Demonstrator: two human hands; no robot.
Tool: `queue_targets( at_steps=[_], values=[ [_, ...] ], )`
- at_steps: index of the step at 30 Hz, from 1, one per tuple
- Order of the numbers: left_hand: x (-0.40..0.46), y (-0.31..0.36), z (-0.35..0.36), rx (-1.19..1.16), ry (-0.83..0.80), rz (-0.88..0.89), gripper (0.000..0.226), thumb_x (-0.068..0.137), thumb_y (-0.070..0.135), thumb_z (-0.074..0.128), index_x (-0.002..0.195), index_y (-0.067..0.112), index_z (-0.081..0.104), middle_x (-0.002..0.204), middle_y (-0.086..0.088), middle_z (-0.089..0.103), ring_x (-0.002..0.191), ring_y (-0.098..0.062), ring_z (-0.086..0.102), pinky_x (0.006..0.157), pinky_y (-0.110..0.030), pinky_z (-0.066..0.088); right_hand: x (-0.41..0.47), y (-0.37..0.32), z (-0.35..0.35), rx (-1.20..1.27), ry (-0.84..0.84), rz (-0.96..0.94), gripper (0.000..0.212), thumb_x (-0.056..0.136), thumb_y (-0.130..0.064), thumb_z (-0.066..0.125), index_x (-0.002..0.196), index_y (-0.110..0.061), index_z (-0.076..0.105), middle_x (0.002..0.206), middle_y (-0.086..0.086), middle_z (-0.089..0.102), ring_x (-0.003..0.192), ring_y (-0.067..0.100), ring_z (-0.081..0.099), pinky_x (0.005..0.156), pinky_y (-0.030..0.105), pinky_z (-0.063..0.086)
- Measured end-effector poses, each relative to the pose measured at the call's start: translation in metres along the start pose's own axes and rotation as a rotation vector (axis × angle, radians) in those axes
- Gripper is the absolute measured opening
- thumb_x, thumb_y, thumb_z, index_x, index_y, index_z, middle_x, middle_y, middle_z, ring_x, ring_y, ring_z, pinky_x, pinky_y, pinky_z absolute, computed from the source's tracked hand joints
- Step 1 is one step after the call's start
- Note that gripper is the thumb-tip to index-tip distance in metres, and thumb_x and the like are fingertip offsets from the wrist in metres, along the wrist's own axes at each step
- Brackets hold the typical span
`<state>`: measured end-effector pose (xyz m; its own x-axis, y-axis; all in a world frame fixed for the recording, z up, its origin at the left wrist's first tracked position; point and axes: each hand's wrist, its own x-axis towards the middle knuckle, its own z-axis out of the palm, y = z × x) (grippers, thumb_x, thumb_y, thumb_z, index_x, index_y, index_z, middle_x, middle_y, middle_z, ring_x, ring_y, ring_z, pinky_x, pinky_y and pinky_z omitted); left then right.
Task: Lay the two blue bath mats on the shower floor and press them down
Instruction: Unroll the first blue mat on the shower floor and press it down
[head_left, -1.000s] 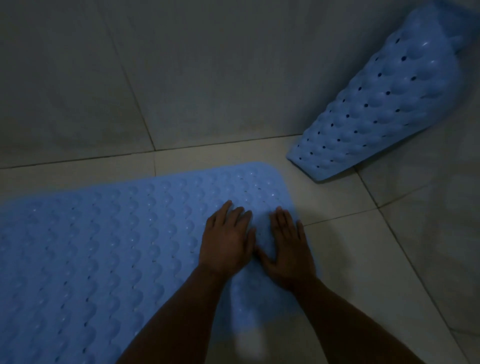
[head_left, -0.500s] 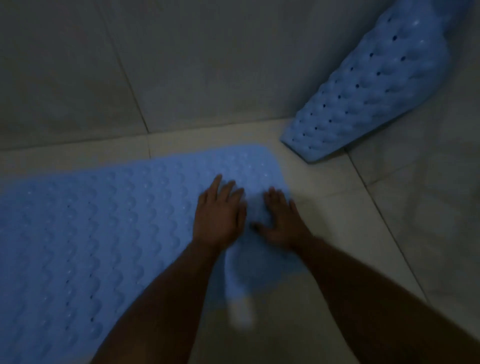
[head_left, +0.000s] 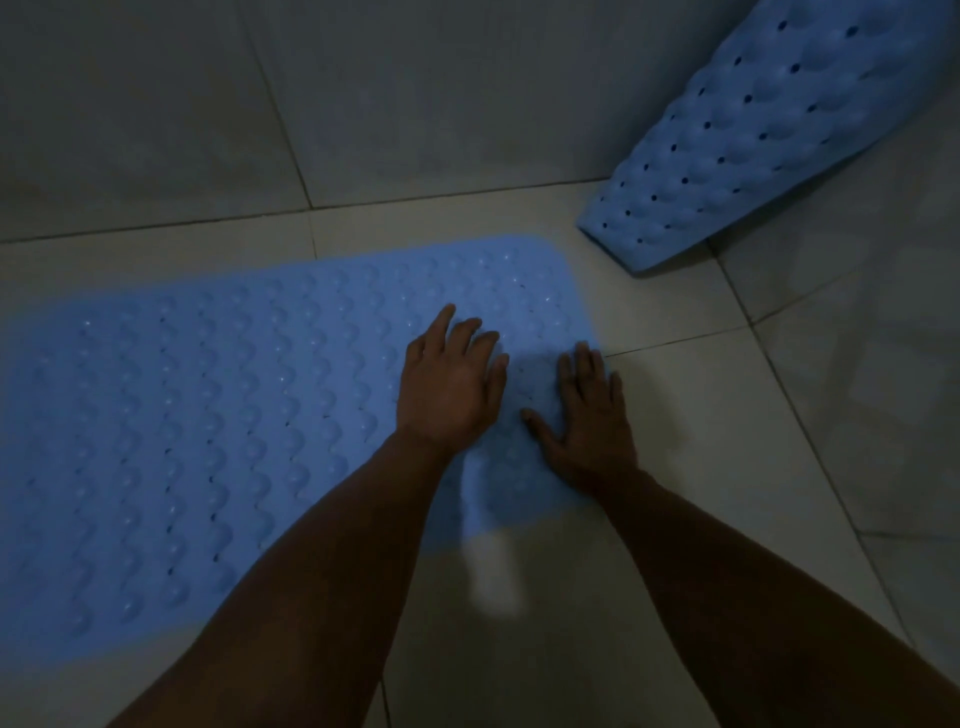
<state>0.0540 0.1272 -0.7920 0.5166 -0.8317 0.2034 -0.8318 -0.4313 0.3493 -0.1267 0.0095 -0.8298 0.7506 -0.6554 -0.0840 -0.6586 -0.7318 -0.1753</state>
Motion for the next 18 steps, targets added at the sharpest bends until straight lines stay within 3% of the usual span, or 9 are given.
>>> queue_targets(
  at_steps=[5, 10, 15, 18],
  values=[
    [-0.002, -0.003, 0.013, -0.008, -0.028, -0.048, 0.050, 0.105, 0.045, 0.031, 0.133, 0.018, 0.064, 0.144, -0.005, 0.058, 0.149, -0.029, 0.033, 0.109, -0.044, 0.034, -0.001, 0.003, 0.005, 0.003, 0.068, -0.010, 0.084, 0.097, -0.068, 0.025, 0.160, -0.013, 0.017, 0.169, 0.010, 0.006, 0.156, 0.024, 0.002, 0.125, 0.051, 0.008],
    [-0.007, -0.006, 0.021, 0.010, -0.035, -0.047, 0.050, 0.105, 0.044, 0.034, 0.139, 0.016, 0.059, 0.151, -0.008, 0.052, 0.153, -0.032, 0.024, 0.117, -0.051, 0.031, 0.001, 0.001, 0.001, -0.014, -0.002, 0.005, 0.093, 0.093, -0.075, 0.026, 0.161, -0.016, 0.004, 0.169, 0.006, -0.004, 0.156, 0.022, -0.006, 0.126, 0.050, 0.002],
    [-0.011, 0.007, 0.013, 0.027, -0.061, -0.079, 0.052, 0.105, 0.044, 0.032, 0.145, 0.018, 0.054, 0.159, -0.009, 0.042, 0.155, -0.033, 0.019, 0.118, -0.055, 0.028, 0.008, 0.001, -0.021, 0.034, -0.246, 0.023, 0.102, 0.086, -0.085, 0.016, 0.160, -0.018, -0.007, 0.168, 0.003, -0.015, 0.154, 0.019, -0.015, 0.125, 0.049, -0.004],
    [-0.016, 0.018, 0.003, 0.029, -0.095, -0.079, 0.057, 0.104, 0.046, 0.027, 0.147, 0.019, 0.052, 0.160, -0.009, 0.041, 0.156, -0.034, 0.017, 0.119, -0.056, 0.028, 0.034, 0.004, -0.052, 0.112, -0.450, 0.071, 0.089, 0.093, -0.075, 0.028, 0.161, -0.018, 0.012, 0.169, 0.005, -0.002, 0.156, 0.022, 0.001, 0.126, 0.047, 0.008]
  ],
)
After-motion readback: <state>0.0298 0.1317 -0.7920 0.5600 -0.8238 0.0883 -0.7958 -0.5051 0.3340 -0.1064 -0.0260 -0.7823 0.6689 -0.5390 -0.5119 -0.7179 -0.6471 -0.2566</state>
